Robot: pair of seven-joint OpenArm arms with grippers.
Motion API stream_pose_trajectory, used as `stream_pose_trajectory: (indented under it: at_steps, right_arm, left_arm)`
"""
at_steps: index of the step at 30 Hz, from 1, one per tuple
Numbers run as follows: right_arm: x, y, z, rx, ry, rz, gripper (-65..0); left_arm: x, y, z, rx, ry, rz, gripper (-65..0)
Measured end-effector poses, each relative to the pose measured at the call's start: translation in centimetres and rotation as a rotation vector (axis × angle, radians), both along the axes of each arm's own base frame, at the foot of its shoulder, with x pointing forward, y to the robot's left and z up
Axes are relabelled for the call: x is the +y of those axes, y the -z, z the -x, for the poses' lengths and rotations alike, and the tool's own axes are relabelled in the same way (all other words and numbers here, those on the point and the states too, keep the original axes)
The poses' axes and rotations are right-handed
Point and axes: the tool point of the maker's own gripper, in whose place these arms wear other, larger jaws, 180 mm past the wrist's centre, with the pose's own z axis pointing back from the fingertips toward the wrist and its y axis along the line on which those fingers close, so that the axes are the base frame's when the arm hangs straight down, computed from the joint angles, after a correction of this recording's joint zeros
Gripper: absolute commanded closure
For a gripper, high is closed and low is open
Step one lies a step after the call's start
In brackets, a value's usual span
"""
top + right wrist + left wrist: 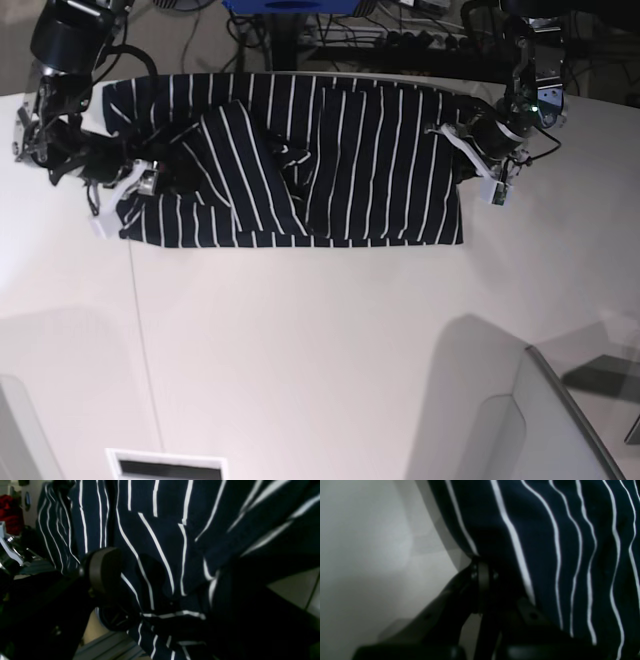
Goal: Layout the t-shirt on the table in an organized manner, then fold the t-shirt properly
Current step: 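Grasp both band ends with the left and right grippers, then push both band ends inward with both grippers, folding the band in half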
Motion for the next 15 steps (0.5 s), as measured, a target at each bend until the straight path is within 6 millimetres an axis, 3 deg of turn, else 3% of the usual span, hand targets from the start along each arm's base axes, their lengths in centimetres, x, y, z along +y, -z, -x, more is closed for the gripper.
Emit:
stream_pose_trajectory:
  at_steps: [3, 8, 12, 15]
  right_arm:
    - [-0.2, 0.2, 0.0, 0.008, -0.002, 0.015, -33.6]
    - [-0.3, 1.1, 1.0, 0.072, -0.035, 0.046, -0.2]
    - [-0.5, 1.0, 0.9, 0.077, -0.047, 0.054, -0.8]
    - [-2.1, 0.4, 0.6, 0.062, -0.067, 0.119, -0.6]
  left_arm:
    - [0.0, 0.0, -0.1, -0.002, -0.001, -0.001, 0.0]
    - [0.2, -0.1, -0.4, 0.004, 0.005, -0.008, 0.0]
    - [0.2, -0.2, -0.9, 0.002, 0.010, -0.015, 0.0]
    - [0.1, -0.2, -1.0, 0.000, 0.011, -0.012, 0.0]
